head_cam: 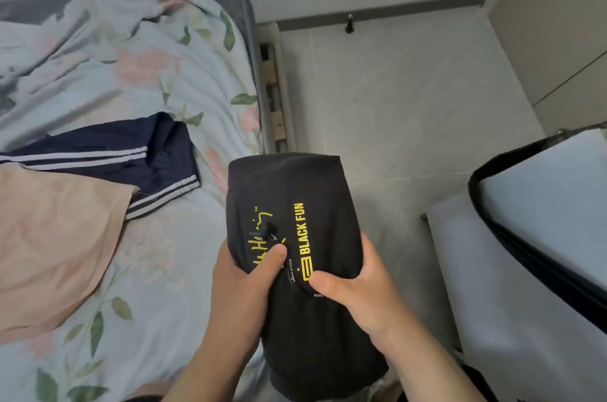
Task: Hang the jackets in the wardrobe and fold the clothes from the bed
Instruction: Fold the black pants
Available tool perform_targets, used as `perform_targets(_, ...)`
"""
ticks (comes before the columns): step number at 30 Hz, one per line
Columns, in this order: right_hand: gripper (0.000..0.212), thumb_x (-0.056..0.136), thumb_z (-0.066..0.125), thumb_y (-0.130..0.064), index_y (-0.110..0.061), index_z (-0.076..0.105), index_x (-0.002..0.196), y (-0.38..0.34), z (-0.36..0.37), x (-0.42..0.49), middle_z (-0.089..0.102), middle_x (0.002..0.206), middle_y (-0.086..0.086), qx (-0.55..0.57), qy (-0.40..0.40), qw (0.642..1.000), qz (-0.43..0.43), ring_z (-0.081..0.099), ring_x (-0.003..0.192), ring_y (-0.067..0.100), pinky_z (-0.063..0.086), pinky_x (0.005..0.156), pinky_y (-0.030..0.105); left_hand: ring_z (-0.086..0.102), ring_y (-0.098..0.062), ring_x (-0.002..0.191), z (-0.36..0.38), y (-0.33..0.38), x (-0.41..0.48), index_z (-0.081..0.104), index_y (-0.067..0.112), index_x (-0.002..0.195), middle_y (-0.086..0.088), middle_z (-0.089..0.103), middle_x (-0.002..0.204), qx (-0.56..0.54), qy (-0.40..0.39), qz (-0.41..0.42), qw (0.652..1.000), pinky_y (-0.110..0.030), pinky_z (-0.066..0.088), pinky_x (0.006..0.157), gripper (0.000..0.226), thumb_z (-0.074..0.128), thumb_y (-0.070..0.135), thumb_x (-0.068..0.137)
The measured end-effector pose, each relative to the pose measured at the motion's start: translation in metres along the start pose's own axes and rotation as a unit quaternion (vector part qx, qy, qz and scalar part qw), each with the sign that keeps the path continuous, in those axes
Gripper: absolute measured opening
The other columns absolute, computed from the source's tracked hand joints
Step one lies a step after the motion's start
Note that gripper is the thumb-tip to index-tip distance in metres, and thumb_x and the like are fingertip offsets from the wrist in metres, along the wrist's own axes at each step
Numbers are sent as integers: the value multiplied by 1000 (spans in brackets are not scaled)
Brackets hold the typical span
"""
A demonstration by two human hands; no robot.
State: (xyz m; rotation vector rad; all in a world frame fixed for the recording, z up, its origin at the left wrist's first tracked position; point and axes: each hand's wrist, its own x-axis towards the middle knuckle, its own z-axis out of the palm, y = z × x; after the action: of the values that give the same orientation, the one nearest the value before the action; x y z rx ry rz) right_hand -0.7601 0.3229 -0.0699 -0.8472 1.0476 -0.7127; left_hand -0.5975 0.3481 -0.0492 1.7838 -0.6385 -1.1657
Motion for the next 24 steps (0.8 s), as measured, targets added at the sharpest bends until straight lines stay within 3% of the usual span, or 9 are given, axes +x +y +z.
perform_targets(4,97,58,94,-32,-41,42,140,-84,-27,-21,60,136,-5,-11,-110,994,11,58,125,17,51,99,37,72,-16,94,22,68,-22,68,37,104,6,75,104,-35,-1,-23,999,-43,55,82,41,73,39,63)
perform_targets(6,102,62,90,-21,-45,33,143,-133,-39,-31,58,137,-10,-64,-153,986,3,57,125,13,49,103,40,71,-21,100,32,105,-41,68,32,108,3,74,107,-71,4,-38,997,-48,55,88,41,72,34,67)
perform_targets(9,88,71,79,-15,-50,36,140,-203,-50,-46,60,134,-14,-109,-170,979,-34,59,122,11,52,99,35,71,-20,101,48,162,-71,66,33,111,4,74,109,-100,20,-10,995,-48,55,87,47,72,40,65)
perform_targets(13,80,77,72,-14,-45,37,143,-274,-53,-64,56,139,-14,-106,-179,976,-69,55,127,11,47,103,28,71,-15,98,60,233,-108,66,37,109,7,74,107,-110,51,41,992,-43,55,83,44,71,42,65)
perform_targets(17,72,84,68,-16,-40,38,145,-338,-39,-86,52,144,-8,-96,-197,971,-94,51,132,16,46,106,36,71,-16,98,56,301,-134,66,32,112,6,74,107,-116,56,77,989,-38,56,79,53,76,44,62)
perform_targets(21,70,84,68,-22,-38,38,145,-397,-28,-105,52,144,-5,-108,-198,968,-109,51,132,20,44,107,45,71,-19,99,51,350,-147,66,27,114,3,74,107,-134,42,90,986,-45,56,85,59,79,42,58)
perform_targets(24,66,84,69,-27,-40,40,142,-441,-25,-119,56,140,-7,-120,-178,969,-120,56,127,18,48,103,42,72,-19,96,56,385,-152,68,33,106,4,75,103,-153,30,96,983,-41,56,81,53,78,42,55)
